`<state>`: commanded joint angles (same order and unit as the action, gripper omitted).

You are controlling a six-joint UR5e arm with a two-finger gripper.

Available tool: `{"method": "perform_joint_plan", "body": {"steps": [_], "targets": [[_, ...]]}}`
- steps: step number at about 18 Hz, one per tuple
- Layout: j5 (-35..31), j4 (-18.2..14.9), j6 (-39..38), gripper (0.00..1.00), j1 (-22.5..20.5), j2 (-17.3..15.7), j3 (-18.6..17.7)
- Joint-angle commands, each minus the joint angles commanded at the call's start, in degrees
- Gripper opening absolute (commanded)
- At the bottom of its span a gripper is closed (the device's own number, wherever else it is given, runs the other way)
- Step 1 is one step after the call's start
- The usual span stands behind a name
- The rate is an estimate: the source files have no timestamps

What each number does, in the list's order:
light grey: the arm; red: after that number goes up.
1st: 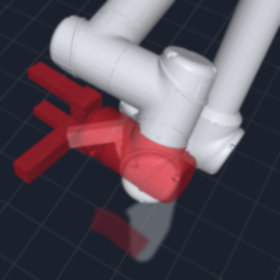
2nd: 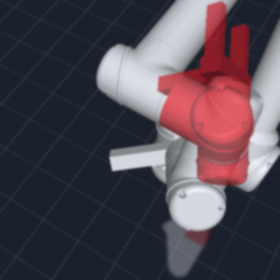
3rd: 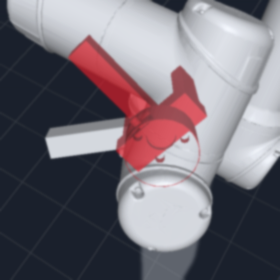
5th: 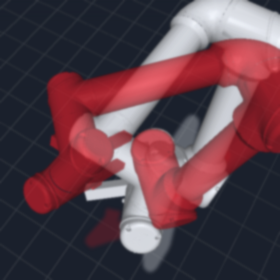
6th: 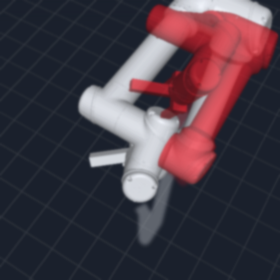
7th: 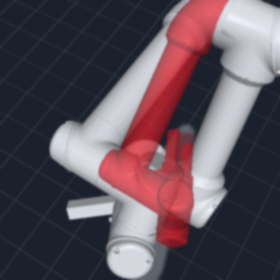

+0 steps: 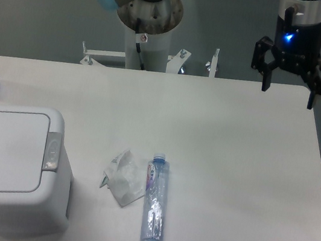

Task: Open the trash can
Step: 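Move the open gripper over toward the white trash can lid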

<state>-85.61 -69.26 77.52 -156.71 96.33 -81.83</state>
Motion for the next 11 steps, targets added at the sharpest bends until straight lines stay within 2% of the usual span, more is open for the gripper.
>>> {"method": "perform_joint_plan", "body": {"steps": [5,8,11], "targets": [[-0.26,0.09,-1.39,1.0,0.18,0.44,0.44],[-0.09,0.35,-9.03,1.0,1.49,1.05,0.88],[-0.35,3.94,-16.41,1.0,3.69,1.93,0.79]]}}
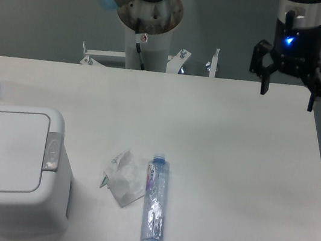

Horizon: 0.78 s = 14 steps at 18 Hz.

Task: Open the trash can
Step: 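Move the open gripper over toward the white trash can lid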

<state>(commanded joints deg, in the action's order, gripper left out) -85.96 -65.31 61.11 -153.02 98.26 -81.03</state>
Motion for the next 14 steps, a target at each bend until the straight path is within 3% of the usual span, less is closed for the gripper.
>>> {"method": "perform_joint_plan", "body": {"steps": [10,14], "targets": [[0.26,2.47,-22.24,1.0,7.73,0.53,-0.53],[0.44,2.3,-32.95,1.0,13.88,2.02,-0.35]]}}
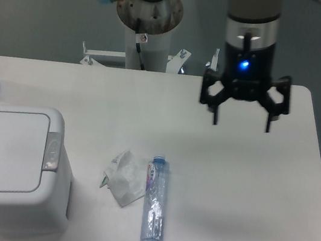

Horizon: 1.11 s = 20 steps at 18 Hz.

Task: Open the trash can
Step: 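Move the open gripper over toward the white trash can lid, then lower the gripper onto the grey button at the lid's edge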

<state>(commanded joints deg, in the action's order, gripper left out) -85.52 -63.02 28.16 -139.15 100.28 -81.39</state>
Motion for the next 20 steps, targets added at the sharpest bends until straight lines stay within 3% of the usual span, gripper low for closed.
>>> {"method": "perform_joint_plan", "body": {"steps": [5,9,14,20], "targets": [[0.61,0.35,-13.46,1.0,5.98,2.11,0.79],[7.28,2.9,-22.25,1.0,7.57,2.99,0.88],[13.09,4.3,-24.29,1.0,8.45,3.43,0.97],[13.18,4.57,-24.47,1.0,10.74,4.31,0.79]]}}
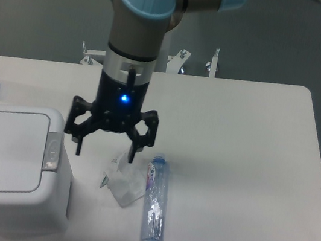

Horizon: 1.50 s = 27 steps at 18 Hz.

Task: Open the trash can
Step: 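Lower the gripper onto the grey button at the lid's edge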

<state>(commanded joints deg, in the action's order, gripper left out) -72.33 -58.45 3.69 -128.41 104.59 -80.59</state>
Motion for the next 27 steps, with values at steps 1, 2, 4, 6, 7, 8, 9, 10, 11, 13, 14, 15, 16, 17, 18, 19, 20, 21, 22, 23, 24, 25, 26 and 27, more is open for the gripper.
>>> {"method": "perform_joint_plan", "body": {"steps": [1,2,4,6,7,8,9,10,11,13,14,15,16,17,18,19,20,21,22,23,24,25,26,27], "targets": [[0.09,0.0,0.0,1.0,0.35,0.0,0.0],[0.17,0.0,0.0,1.0,0.7,0.17,0.0],[0.18,0.0,-0.09,1.0,0.79,0.18,-0.09],[0.18,0.0,-0.09,1.0,1.14,0.26,-0.09],[0.18,0.0,-0.09,1.0,1.14,0.26,-0.09],[0.18,0.0,-0.09,1.0,1.23,0.26,-0.18],[0.18,0.0,0.0,1.0,1.23,0.26,-0.26],[0.18,0.0,0.0,1.0,1.23,0.26,-0.26],[0.18,0.0,0.0,1.0,1.23,0.35,-0.26],[0.18,0.0,0.0,1.0,1.23,0.44,-0.35],[0.18,0.0,0.0,1.0,1.49,0.61,-0.35],[0.09,0.0,0.0,1.0,1.84,0.7,-0.27],[0.09,0.0,0.0,1.0,1.85,0.7,-0.26],[0.09,0.0,0.0,1.0,1.85,0.79,-0.35],[0.09,0.0,0.0,1.0,1.85,0.79,-0.35],[0.09,0.0,0.0,1.0,1.85,0.79,-0.35],[0.09,0.0,0.0,1.0,1.85,0.88,-0.35],[0.09,0.0,0.0,1.0,1.85,0.88,-0.35],[0.09,0.0,0.0,1.0,1.85,0.88,-0.35],[0.09,0.0,0.0,1.0,1.85,1.14,-0.27],[0.09,0.0,0.0,1.0,1.85,1.14,-0.18],[0.09,0.09,0.0,1.0,1.85,1.23,-0.18],[0.0,0.0,0.0,1.0,1.85,1.32,-0.26],[0.0,0.0,0.0,1.0,1.85,1.41,-0.26]]}}
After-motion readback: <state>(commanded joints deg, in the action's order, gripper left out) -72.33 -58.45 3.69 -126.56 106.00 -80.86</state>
